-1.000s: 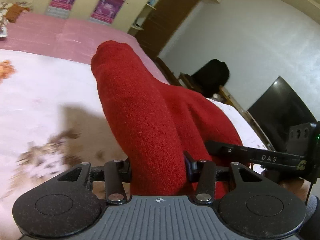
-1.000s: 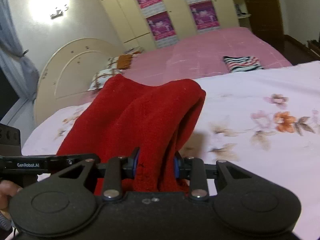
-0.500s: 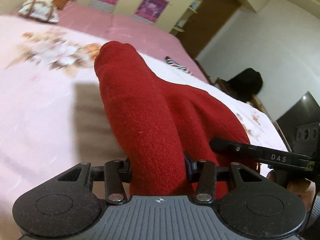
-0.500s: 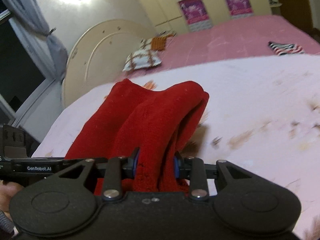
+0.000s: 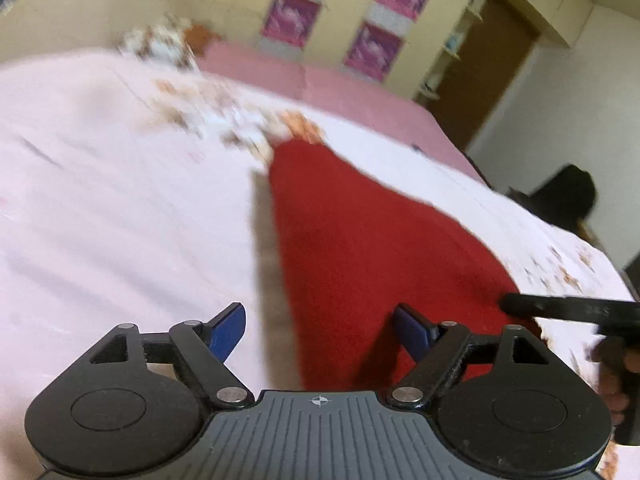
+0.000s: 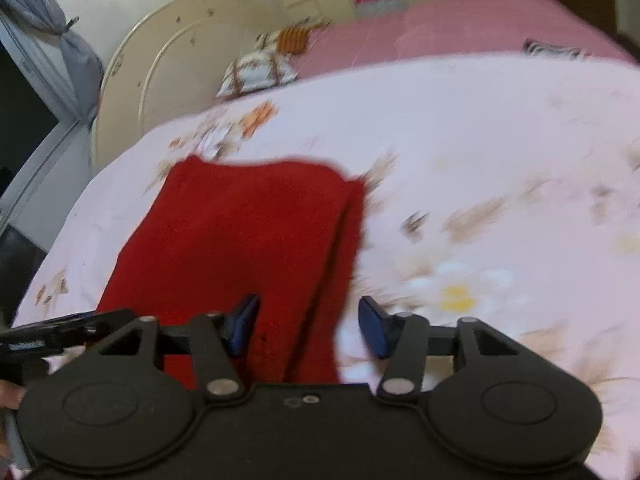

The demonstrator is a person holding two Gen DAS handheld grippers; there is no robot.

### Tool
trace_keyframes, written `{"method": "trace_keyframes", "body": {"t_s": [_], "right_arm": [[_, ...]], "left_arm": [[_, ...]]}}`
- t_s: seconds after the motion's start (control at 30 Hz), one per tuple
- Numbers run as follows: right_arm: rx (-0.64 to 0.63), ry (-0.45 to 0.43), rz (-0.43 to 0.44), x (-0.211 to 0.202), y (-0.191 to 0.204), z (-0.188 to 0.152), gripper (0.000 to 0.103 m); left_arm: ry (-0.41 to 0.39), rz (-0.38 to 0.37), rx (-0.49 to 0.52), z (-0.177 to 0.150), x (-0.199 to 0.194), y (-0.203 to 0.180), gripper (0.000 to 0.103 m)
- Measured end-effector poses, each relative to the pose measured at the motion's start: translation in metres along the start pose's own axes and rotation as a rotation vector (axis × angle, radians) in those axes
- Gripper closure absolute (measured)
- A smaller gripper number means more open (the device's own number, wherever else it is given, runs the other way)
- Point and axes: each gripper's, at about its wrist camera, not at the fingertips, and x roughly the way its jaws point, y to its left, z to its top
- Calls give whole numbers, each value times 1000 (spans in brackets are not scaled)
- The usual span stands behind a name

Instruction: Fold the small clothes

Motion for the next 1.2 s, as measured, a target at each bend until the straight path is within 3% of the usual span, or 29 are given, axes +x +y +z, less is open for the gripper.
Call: {"method": "trace_keyframes", "body": {"t_s": [0.07, 0.17, 0.27, 0.37, 0.43, 0.47, 0.6, 0.67, 0.7, 0.73, 0.87, 0.97, 1.2], "right_arm": [[-49, -30, -24, -20, 7, -7, 81], [-144, -74, -26, -39, 28, -14, 83], [-206, -94, -17, -44, 45, -20, 84], [-227, -30, -46, -24, 54, -22, 86], [-230, 45, -108, -4, 51, -25, 87], [-229, 34, -106, -5, 50, -27, 87], [-190, -34, -79, -39, 47, -30, 72], [-173, -75, -78, -63, 42, -36, 72], [-159, -85, -73, -73, 39, -40, 72], [-140, -91, -71, -84, 36, -44, 71], [-113, -102, -52, -124, 38, -71, 57], [-182, -121, -49, -153, 61, -102, 29], [-205, -213, -72, -214, 96, -147, 18]], "left_arm": [[-25, 20, 20, 4, -15, -4, 23], [-78, -47, 47, 6, -28, -20, 23], [-28, -82, 101, 2, -13, -43, 23], [48, -43, 118, -10, 12, -53, 23], [39, -23, 114, -10, 12, -56, 23], [32, -21, 108, -8, 6, -57, 23], [-42, 13, 157, -19, -38, -62, 23], [-82, 49, 162, -30, -63, -63, 20], [-101, 66, 155, -36, -75, -64, 5], [-124, 83, 148, -44, -89, -66, 0], [-165, 111, 120, -78, -135, -76, 0], [-165, 105, 131, -99, -160, -91, 0], [-250, 92, 243, -115, -223, -127, 0]]}}
